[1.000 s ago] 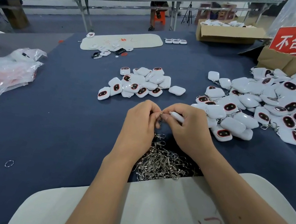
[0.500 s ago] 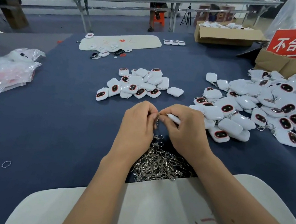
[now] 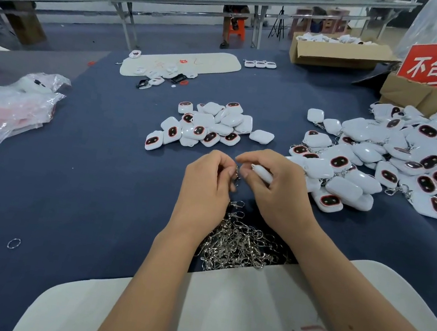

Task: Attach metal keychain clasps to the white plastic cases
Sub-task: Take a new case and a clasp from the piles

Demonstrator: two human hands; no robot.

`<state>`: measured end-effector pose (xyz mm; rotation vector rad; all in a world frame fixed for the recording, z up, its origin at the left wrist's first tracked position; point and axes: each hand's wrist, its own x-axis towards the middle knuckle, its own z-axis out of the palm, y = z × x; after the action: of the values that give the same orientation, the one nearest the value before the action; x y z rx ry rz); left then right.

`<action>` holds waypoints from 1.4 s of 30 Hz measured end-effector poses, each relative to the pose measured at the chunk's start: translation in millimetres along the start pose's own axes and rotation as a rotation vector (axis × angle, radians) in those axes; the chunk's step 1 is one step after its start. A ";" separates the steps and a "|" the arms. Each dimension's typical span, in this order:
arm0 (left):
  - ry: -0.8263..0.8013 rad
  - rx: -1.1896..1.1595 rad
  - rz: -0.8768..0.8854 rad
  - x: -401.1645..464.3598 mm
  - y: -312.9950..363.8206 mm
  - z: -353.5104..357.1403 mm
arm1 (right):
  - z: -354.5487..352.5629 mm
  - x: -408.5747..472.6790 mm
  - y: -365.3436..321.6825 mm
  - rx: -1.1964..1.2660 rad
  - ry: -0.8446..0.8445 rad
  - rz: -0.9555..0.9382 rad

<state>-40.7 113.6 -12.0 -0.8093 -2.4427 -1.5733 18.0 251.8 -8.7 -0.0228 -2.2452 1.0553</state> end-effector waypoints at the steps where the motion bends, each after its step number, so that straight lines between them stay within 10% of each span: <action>1: -0.001 -0.005 -0.008 0.1 0.2 -0.2 | 0.4 0.0 0.3 -0.013 -0.005 -0.023; 42: -0.037 -0.237 -0.090 2.2 4.1 -4.4 | -4.1 1.3 6.3 0.286 -0.053 0.222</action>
<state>-41.3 111.9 -5.9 -0.7785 -2.3784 -1.9249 17.8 259.2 -10.5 -0.1259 -2.1537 1.5046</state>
